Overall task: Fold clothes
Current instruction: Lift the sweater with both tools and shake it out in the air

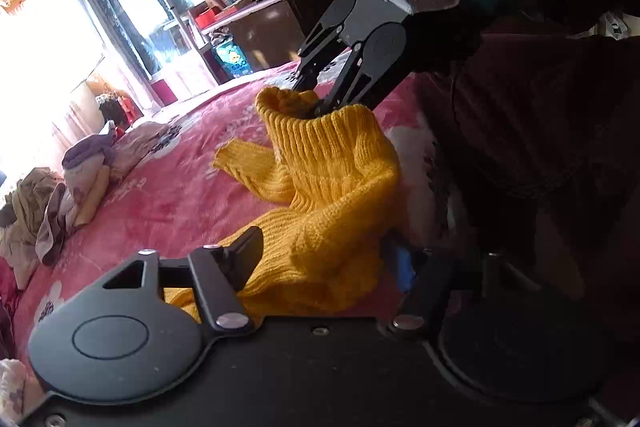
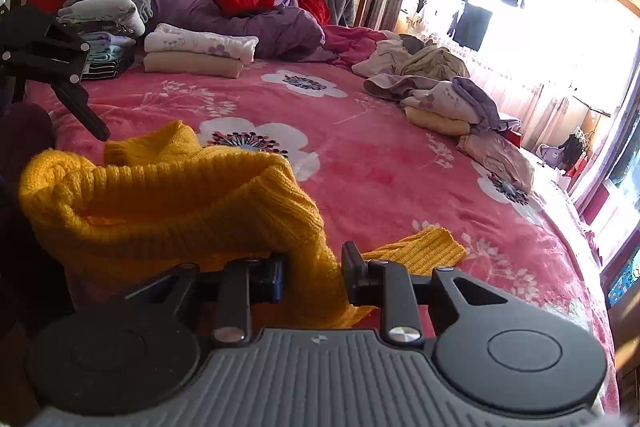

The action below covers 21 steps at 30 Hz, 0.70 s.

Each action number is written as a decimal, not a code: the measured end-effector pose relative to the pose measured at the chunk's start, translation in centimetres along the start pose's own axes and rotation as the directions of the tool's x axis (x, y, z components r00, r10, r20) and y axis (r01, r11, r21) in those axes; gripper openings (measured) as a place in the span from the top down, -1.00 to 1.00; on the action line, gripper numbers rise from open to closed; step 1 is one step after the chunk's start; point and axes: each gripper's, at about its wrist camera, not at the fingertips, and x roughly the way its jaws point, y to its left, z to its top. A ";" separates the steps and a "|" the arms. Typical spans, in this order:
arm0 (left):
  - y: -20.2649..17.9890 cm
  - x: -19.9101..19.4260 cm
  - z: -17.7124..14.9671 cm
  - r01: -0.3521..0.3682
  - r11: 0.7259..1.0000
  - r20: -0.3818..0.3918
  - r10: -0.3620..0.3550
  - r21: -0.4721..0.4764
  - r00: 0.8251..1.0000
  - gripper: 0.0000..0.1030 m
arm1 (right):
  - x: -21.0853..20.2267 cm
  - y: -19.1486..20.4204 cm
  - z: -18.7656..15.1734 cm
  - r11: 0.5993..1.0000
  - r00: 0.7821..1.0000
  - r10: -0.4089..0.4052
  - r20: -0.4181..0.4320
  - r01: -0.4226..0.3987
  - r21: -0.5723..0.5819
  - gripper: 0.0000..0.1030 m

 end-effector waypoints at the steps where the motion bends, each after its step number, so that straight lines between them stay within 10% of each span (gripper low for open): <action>1: 0.1 0.4 0.1 0.004 1.000 -0.008 -0.004 0.008 1.000 0.45 | 0.2 -0.1 -0.2 1.000 1.000 -0.006 -0.003 0.006 -0.008 0.18; 7: 1.6 1.1 0.6 -0.008 0.999 -0.012 0.007 -0.034 1.000 0.71 | 1.4 -0.4 -3.0 0.998 0.999 0.011 -0.046 -0.014 -0.055 -0.04; 12: 6.6 -0.8 2.0 -0.232 0.962 -0.006 0.234 -0.147 0.972 0.76 | 0.5 -1.3 -2.9 0.999 0.999 0.016 -0.039 -0.017 -0.043 0.44; 16: 12.6 -3.7 4.9 -0.404 0.886 0.019 0.419 -0.228 0.908 0.78 | -1.3 -1.8 -0.1 0.994 1.000 0.008 -0.017 -0.010 -0.108 0.50; 21: 17.7 -9.0 9.8 -0.594 0.775 0.064 0.618 -0.216 0.784 0.78 | -3.7 -2.4 3.4 0.982 1.000 0.001 0.011 0.001 -0.187 0.53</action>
